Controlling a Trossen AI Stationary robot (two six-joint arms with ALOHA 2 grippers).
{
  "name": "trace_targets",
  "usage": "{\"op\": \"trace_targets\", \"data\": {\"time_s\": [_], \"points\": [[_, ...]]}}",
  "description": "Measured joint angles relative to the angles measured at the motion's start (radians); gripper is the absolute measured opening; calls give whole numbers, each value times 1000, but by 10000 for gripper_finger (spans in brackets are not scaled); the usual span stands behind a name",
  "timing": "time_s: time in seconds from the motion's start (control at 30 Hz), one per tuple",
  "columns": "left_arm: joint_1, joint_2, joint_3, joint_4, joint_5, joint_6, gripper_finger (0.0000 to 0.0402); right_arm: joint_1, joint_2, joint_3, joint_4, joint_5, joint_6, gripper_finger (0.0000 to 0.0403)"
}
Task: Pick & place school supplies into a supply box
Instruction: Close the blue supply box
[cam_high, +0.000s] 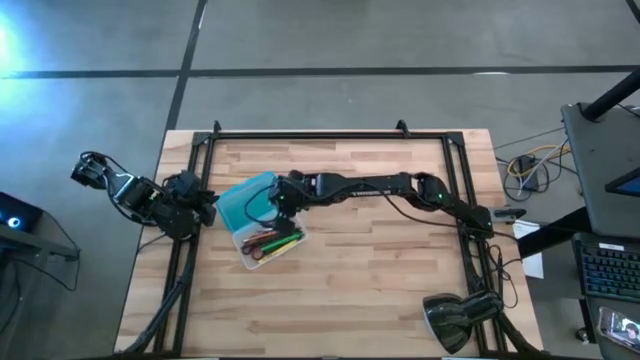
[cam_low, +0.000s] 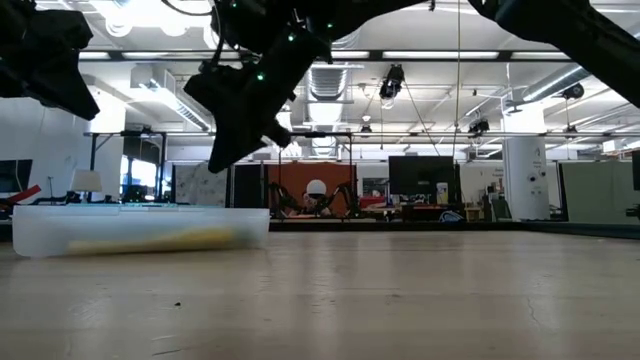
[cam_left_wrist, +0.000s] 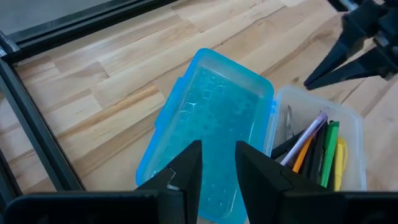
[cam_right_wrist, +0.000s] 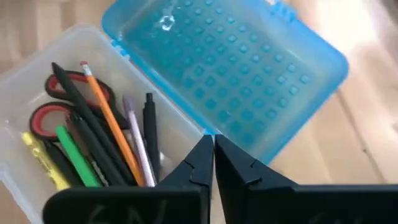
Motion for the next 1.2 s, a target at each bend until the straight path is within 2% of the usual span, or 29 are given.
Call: {"op": "trace_targets", "data": {"time_s": [0.13, 0.23, 0.33, 0.53, 0.6, 0.7, 0.8, 1.0, 1.1, 1.2], "points": [[0, 0, -1, 0, 0, -24, 80, 12, -41, 0, -31, 134, 32, 9], [2, -2, -16, 1, -1, -106, 80, 7, -81, 0, -77, 150, 96, 9], [4, -5, -52, 18, -15, -163, 80, 3, -95, -13, -131, 73, 114, 9], [77, -15, -111, 65, -73, -230, 80, 11, -93, -76, -124, -230, 165, 9], [122, -15, -114, 70, -74, -229, 80, 8, -93, -103, -118, -291, 210, 9], [202, -16, -114, 71, -81, -227, 80, 7, -92, -134, -109, -301, 272, 9], [269, -15, -114, 87, -82, -195, 80, 11, -92, -161, -75, -371, 319, 9], [305, -12, -129, 195, -78, -88, 80, 39, -88, -242, 67, -402, 387, 9], [305, -9, -133, 219, -74, -75, 80, 43, -87, -288, 92, -375, 388, 9], [305, -5, -133, 218, -72, -75, 80, 46, -87, -325, 95, -279, 385, 9]]}}
